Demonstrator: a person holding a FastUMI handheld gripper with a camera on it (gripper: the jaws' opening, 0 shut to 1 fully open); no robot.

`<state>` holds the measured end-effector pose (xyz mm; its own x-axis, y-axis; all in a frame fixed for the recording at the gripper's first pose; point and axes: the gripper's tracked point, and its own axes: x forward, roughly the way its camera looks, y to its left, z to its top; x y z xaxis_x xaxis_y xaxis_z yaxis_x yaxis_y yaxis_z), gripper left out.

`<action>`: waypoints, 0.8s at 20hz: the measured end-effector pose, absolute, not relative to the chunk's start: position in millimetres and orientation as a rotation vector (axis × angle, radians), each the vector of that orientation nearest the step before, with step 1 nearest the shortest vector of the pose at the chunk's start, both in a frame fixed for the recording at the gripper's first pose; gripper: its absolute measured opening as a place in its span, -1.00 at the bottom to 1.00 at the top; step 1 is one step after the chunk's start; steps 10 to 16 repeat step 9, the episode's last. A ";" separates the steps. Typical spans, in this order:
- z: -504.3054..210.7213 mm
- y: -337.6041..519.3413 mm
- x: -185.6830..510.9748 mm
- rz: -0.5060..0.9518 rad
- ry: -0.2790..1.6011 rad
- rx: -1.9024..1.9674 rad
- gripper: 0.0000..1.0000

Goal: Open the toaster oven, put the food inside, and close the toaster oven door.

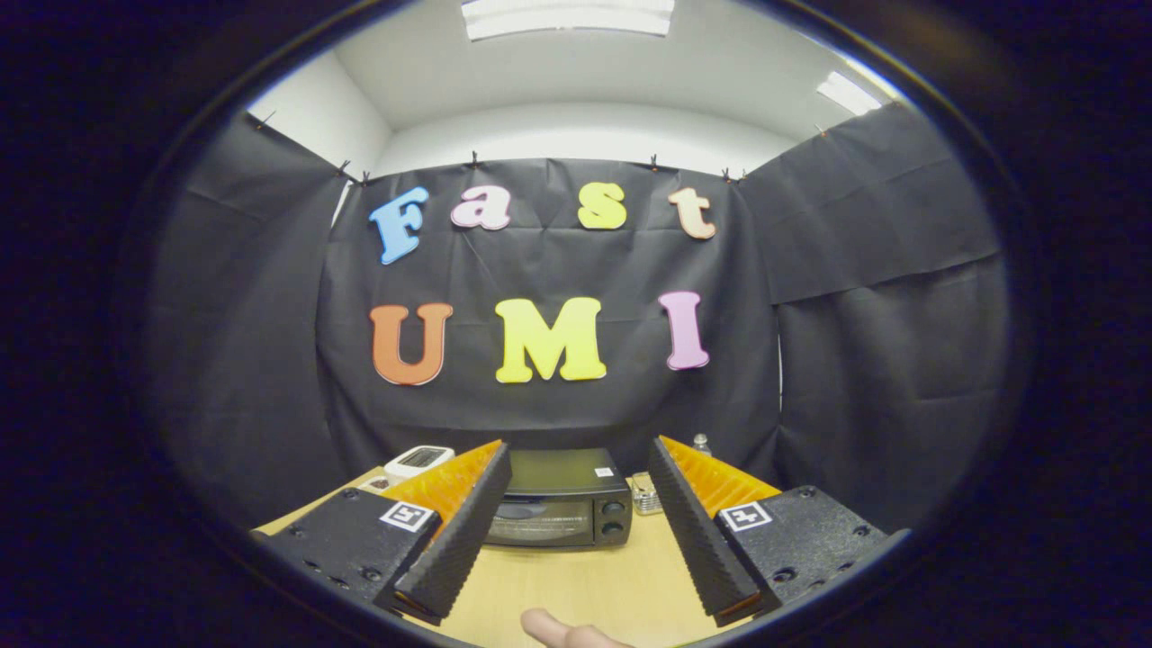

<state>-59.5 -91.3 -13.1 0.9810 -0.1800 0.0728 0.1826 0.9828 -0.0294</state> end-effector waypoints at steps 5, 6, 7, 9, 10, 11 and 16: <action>0.1 -92.0 -76.5 -0.219 -0.088 -0.047 1.00; 0.7 -88.7 -79.0 -0.207 -0.086 -0.050 0.99; 2.1 -86.9 -81.2 -0.198 -0.086 -0.053 1.00; 6.7 -83.8 -84.4 -0.186 -0.098 -0.060 1.00; 6.7 -83.8 -84.4 -0.186 -0.098 -0.060 1.00; 6.7 -83.8 -84.4 -0.186 -0.098 -0.060 1.00; 6.7 -83.8 -84.4 -0.186 -0.098 -0.060 1.00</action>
